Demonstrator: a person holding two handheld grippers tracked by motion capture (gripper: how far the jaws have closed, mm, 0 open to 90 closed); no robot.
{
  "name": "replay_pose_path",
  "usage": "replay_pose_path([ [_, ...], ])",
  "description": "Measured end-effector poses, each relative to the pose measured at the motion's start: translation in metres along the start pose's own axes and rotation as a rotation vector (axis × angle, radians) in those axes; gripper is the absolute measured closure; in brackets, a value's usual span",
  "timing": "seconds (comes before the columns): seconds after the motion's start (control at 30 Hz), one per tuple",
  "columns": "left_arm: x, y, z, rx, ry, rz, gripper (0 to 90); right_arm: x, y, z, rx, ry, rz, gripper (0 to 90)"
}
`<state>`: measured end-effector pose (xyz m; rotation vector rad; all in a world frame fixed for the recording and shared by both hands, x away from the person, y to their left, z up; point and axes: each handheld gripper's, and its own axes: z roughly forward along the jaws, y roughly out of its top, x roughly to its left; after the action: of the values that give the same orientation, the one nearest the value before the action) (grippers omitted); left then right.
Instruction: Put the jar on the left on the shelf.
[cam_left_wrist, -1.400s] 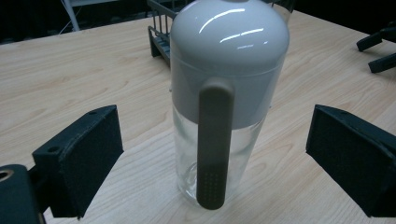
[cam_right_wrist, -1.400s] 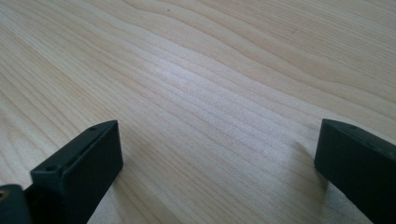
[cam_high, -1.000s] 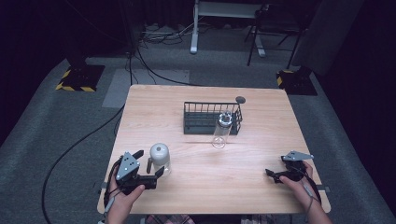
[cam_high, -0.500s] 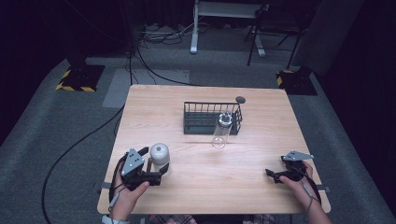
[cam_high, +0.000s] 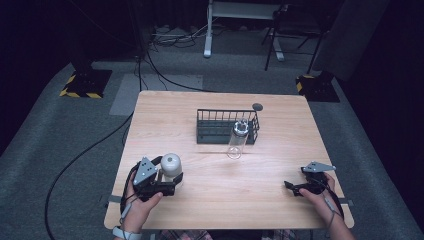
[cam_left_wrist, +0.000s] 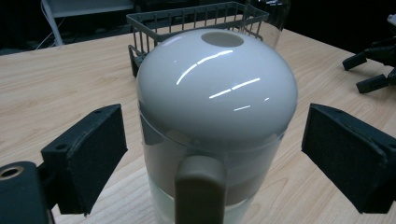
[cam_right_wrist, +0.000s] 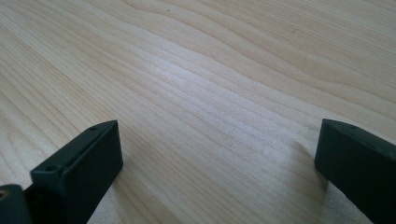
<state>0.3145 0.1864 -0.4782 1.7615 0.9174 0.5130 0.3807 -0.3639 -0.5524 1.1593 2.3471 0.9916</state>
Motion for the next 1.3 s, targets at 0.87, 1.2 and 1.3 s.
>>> replay_pose_path([
  [0.87, -0.001, 0.004, 0.012, 0.065, 0.037, 0.03, 27.5, 0.0, 0.0, 0.0, 0.0, 0.0, 0.0, 0.8],
  [1.2, -0.002, 0.022, 0.014, 0.061, 0.049, 0.045, 27.5, 0.0, 0.0, 0.0, 0.0, 0.0, 0.0, 0.8],
  [1.3, -0.002, 0.027, 0.016, 0.064, 0.046, 0.05, 27.5, 0.0, 0.0, 0.0, 0.0, 0.0, 0.0, 0.8],
])
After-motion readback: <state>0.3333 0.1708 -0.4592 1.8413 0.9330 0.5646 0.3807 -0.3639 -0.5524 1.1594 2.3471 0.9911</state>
